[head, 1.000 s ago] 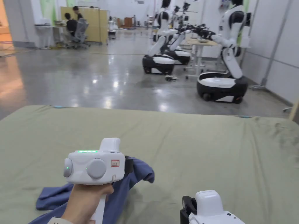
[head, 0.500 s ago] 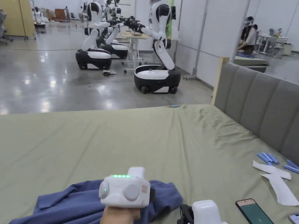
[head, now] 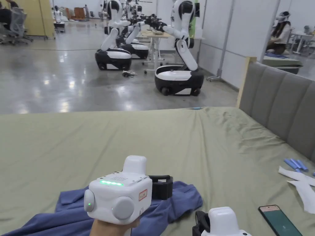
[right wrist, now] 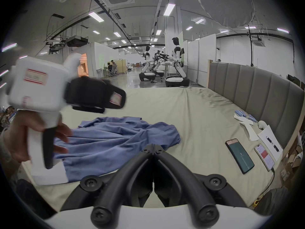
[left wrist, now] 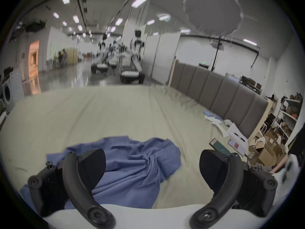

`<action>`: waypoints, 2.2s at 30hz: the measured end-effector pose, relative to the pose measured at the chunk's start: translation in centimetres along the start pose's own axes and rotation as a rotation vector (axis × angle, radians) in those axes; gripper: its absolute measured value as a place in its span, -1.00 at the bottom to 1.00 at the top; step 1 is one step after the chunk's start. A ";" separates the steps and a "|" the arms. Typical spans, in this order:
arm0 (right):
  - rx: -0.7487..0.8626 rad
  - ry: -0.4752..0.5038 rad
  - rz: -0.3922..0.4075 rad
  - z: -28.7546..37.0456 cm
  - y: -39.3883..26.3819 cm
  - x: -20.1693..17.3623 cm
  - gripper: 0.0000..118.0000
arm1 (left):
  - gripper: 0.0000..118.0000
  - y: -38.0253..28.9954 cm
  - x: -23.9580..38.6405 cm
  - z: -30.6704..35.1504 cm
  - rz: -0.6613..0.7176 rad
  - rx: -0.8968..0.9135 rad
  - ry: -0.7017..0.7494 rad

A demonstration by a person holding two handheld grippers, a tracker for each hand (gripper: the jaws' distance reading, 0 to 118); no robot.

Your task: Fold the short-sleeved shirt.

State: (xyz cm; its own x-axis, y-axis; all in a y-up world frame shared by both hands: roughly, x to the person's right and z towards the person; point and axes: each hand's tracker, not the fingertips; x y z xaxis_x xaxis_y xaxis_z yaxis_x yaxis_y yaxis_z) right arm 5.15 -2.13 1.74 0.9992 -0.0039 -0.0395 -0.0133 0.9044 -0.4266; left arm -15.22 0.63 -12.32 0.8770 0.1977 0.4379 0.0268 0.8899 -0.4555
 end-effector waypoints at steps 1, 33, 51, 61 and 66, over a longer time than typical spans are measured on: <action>0.003 0.008 0.005 0.1 0.0 -0.6 -1.00 | 0.90 -0.2 -0.5 2.0 -0.011 0.018 0.008; -0.076 0.204 0.135 -4.5 0.3 -14.8 -1.00 | 0.97 -11.9 -36.3 15.0 0.173 -0.336 0.526; -0.117 0.093 0.091 -7.0 0.6 -5.7 -0.99 | -0.89 -10.7 -33.6 15.1 0.224 -0.348 0.457; -0.282 -0.186 0.043 -17.4 3.1 10.5 -0.96 | -0.88 -9.2 -31.1 17.6 0.199 -0.262 0.428; -0.425 -0.055 0.030 -24.3 4.5 12.0 0.72 | -0.88 -8.6 -31.1 18.1 0.208 -0.255 0.437</action>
State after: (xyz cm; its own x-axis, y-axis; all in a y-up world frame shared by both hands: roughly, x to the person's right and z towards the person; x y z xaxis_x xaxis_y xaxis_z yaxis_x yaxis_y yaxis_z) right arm 16.13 -8.49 -22.57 0.9985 0.0532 -0.0146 -0.0456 0.6471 -0.7610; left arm -51.39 -5.73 -8.02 0.9924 0.1213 -0.0195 -0.1006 0.7115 -0.6955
